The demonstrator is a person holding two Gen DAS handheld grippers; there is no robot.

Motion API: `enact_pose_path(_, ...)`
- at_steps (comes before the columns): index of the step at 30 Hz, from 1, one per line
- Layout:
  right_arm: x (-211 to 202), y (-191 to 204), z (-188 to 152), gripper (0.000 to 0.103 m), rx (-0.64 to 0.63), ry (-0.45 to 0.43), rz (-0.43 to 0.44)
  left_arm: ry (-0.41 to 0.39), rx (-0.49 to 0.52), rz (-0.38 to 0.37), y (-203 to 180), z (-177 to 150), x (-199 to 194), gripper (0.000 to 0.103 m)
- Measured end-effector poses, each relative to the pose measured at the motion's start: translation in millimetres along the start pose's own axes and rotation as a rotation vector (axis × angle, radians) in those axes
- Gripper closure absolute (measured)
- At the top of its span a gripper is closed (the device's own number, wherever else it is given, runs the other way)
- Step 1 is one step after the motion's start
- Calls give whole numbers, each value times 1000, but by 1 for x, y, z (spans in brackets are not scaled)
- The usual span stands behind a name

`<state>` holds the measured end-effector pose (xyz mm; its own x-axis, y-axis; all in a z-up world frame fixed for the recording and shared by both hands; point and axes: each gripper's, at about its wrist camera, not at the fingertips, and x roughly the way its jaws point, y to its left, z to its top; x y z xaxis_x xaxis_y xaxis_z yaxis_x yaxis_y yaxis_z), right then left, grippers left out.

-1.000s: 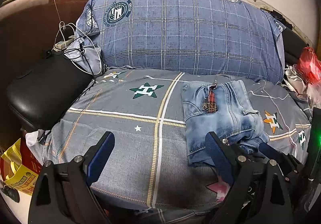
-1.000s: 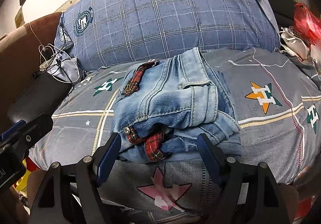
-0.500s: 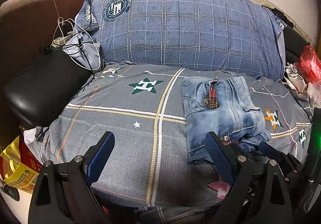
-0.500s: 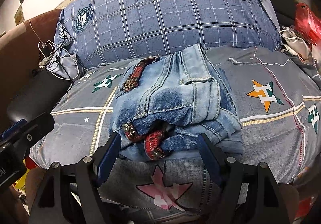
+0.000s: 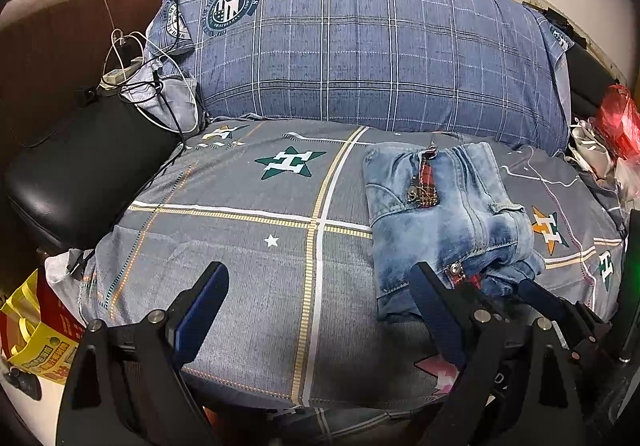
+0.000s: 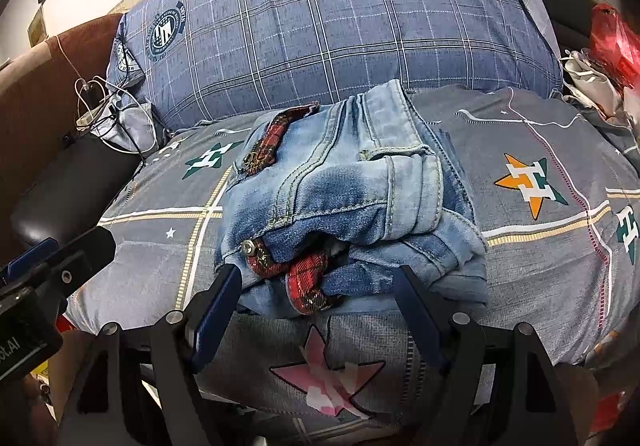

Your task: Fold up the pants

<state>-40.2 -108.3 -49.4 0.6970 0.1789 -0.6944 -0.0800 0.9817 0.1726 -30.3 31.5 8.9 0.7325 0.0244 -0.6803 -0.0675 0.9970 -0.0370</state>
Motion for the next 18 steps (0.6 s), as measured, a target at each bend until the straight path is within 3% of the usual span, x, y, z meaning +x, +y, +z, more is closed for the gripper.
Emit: enact_pose_path(18, 4, 0, -5, 21, -12, 17, -7, 3, -18, -18, 3, -1, 2, 12)
